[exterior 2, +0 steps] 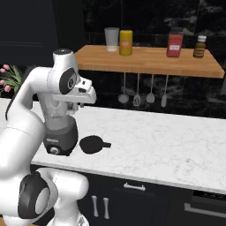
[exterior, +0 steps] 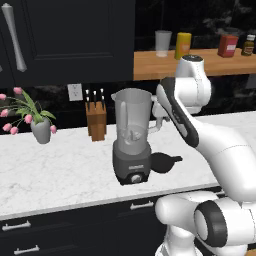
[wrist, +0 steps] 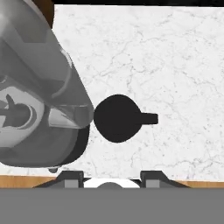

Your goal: Close the lid blender by securely placing the lid on top.

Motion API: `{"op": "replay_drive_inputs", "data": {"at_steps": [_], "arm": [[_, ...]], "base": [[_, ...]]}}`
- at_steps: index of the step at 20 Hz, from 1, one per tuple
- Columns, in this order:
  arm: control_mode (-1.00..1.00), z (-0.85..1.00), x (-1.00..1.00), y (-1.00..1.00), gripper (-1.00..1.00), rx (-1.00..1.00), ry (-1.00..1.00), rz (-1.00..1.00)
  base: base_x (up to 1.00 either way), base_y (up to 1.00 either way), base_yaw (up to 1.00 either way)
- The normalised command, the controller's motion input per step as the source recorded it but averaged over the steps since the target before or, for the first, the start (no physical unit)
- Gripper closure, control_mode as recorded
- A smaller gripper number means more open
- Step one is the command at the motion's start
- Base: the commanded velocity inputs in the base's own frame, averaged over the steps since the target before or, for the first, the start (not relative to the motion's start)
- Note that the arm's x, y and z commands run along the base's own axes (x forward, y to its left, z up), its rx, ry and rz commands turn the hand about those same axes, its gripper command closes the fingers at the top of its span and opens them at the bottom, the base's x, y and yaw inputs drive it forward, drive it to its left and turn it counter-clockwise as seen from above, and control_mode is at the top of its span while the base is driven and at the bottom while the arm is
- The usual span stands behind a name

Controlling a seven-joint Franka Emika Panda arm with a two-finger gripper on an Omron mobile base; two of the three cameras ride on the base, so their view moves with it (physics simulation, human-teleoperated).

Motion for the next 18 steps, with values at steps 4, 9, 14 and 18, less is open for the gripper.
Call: {"op": "replay_drive_inputs", "data": {"at_steps": [4, 9, 14, 18], "arm": [[-1.00, -0.31, -0.07, -0.04, -1.00, 0.00, -0.03, 0.00], [-1.00, -0.56, -0.30, -0.80, -1.00, 0.09, -0.19, 0.27], [-1.00, -0.55, 0.04, -0.78, -1.00, 0.04, 0.02, 0.59], [-1.00, -0.64, 0.08, -0.32, -1.00, -0.05, 0.01, 0.29]], "base": [[0.00, 0.00, 0.00], [0.00, 0.00, 0.00], [0.00, 0.00, 0.00], [0.00, 0.00, 0.00]]}}
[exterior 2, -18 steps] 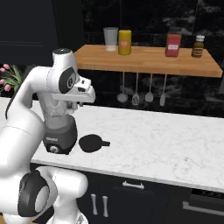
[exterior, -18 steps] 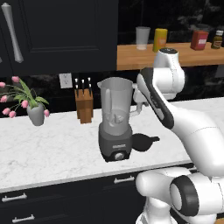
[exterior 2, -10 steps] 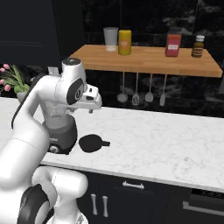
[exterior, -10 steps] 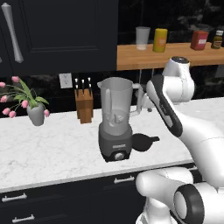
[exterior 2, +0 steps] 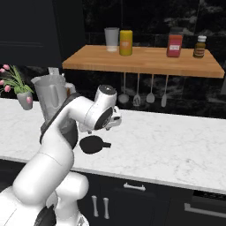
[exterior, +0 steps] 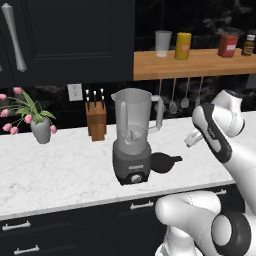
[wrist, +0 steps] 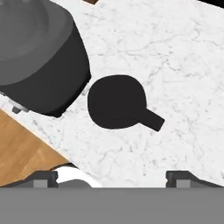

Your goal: Close the lid blender by securely placing the lid on top.

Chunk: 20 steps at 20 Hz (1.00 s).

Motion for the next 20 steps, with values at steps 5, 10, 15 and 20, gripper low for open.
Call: {"op": "replay_drive_inputs", "data": {"at_steps": [5, 10, 15, 20], "arm": [[-1.00, -0.56, 0.58, -0.09, -1.00, 0.00, 0.11, 0.48], [-1.00, -0.63, 0.58, 0.00, -1.00, 0.00, 0.01, 0.78], [-1.00, -0.38, 0.19, 0.00, -1.00, 0.00, -0.04, 0.64], [-1.00, -0.21, 0.00, 0.00, -1.00, 0.00, -0.07, 0.26]], "base": [[0.00, 0.00, 0.00], [0.00, 0.00, 0.00], [0.00, 0.00, 0.00], [0.00, 0.00, 0.00]]}}
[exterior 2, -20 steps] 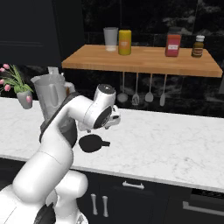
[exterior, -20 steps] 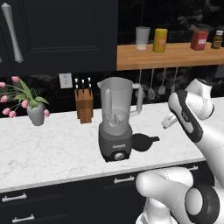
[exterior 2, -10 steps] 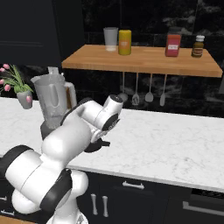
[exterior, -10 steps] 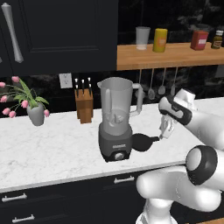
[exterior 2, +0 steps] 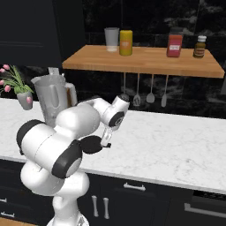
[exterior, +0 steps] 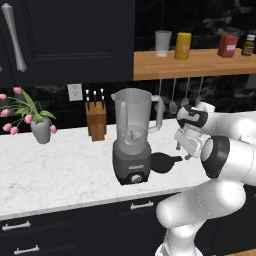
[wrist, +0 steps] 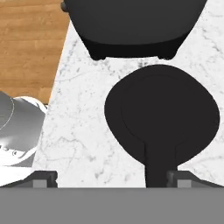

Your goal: Close the lid blender by securely placing the lid on top.

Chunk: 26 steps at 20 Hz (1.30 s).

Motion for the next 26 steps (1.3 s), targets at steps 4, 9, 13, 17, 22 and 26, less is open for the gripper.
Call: {"op": "replay_drive_inputs", "data": {"at_steps": [4, 9, 13, 17, 22, 26], "arm": [[-1.00, -0.32, 0.02, 0.03, -1.00, 0.00, -0.03, 0.06], [-1.00, -0.31, 0.00, 0.00, -1.00, 0.00, -0.06, 0.00], [-1.00, -0.17, 0.09, 0.00, -1.00, 0.00, -0.06, 0.00], [-1.00, -0.16, 0.20, 0.00, -1.00, 0.00, -0.02, 0.00], [-1.00, -0.18, 0.31, 0.00, -1.00, 0.00, 0.00, 0.00], [-1.00, -0.21, 0.33, 0.00, -1.00, 0.00, 0.00, 0.00]], "base": [[0.00, 0.00, 0.00], [0.00, 0.00, 0.00], [0.00, 0.00, 0.00], [0.00, 0.00, 0.00], [0.00, 0.00, 0.00], [0.00, 0.00, 0.00]]}}
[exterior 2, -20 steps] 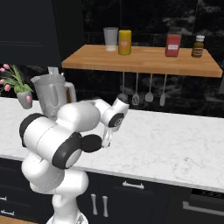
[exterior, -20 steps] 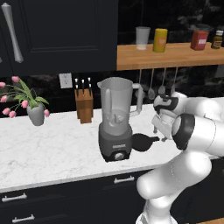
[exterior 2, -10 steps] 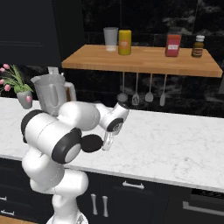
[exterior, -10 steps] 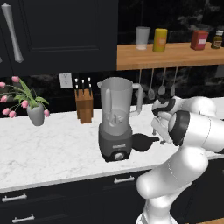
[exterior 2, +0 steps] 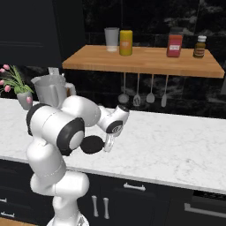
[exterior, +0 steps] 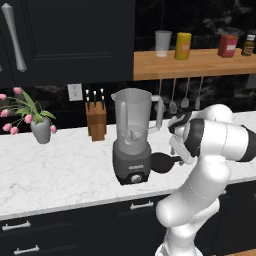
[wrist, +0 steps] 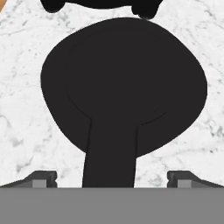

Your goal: Close the lid blender by securely placing the lid on top.

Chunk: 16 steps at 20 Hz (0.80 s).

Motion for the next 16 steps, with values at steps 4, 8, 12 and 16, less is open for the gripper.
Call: {"op": "replay_drive_inputs", "data": {"at_steps": [4, 8, 12, 16], "arm": [[-1.00, -0.20, 0.26, 0.00, -1.00, 0.00, 0.00, 0.00], [-1.00, -0.30, 0.02, 0.01, -1.00, 0.00, 0.00, 0.00], [-1.00, -0.40, -0.05, 0.23, 1.00, 0.00, -0.03, 0.00], [-1.00, -0.06, -0.04, 0.18, 1.00, 0.00, -0.01, 0.00]], "base": [[0.00, 0.00, 0.00], [0.00, 0.00, 0.00], [0.00, 0.00, 0.00], [0.00, 0.00, 0.00]]}}
